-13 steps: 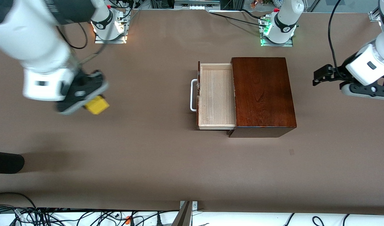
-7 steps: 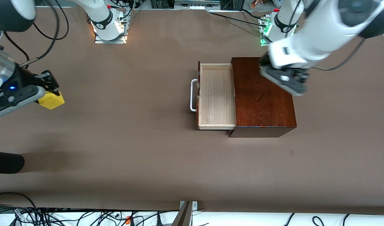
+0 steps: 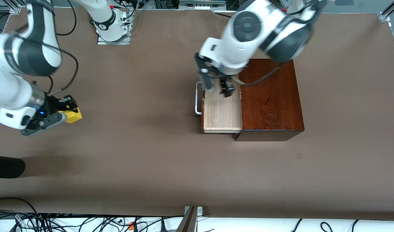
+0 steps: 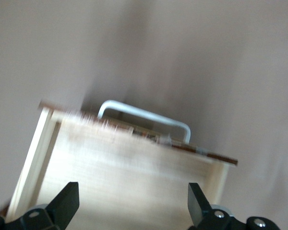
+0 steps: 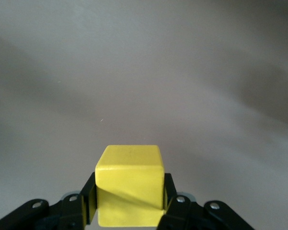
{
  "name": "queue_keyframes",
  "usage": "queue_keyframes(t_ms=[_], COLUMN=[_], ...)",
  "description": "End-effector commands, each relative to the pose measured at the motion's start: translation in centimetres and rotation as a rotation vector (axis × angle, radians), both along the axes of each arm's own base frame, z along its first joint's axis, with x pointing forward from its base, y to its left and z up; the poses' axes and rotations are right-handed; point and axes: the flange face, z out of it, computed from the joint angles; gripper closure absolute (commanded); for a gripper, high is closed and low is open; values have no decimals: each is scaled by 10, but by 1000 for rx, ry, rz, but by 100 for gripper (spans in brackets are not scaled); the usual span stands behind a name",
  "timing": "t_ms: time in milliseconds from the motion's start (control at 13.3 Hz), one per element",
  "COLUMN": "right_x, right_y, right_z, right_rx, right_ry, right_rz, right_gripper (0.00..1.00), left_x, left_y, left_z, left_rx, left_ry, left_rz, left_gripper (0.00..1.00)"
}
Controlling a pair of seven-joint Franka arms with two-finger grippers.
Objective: Open drawer, take yellow block, close drawer
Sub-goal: 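Push the drawer shut with the left gripper while the right gripper holds the cube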
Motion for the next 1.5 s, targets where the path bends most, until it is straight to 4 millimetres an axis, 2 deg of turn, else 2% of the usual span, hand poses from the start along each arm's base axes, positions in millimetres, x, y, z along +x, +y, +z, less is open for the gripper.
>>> queue_keyframes(t_ms=[0, 225, 375, 526, 676, 826, 976, 1427], right_x=[-18, -30, -41, -49, -51, -52, -53, -53], right_y=[-1, 5, 21, 39, 47, 54, 59, 53], right_z=[-41, -89, -122, -158, -179, -200, -215, -227], right_rx=[33, 31, 20, 1, -14, 6, 13, 10], right_ry=[-40, -83, -115, -144, -140, -128, -123, -107], right_rz=[-28, -71, -92, -114, -143, -201, -217, -238], right_gripper=[100, 100, 100, 100, 100, 100, 100, 100], left_x=[-14, -18, -28, -38, -39, -35, -36, -27], left_y=[-49, -68, -81, -91, -92, -89, -85, -67], left_z=[-26, -75, -102, -120, -137, -145, -154, -155], left_rx=[23, 56, 94, 141, 156, 168, 200, 305], left_ry=[-95, -105, -112, -123, -106, -100, -101, -117], left_rz=[-226, -407, -458, -497, -495, -469, -439, -417], left_gripper=[0, 0, 0, 0, 0, 0, 0, 0])
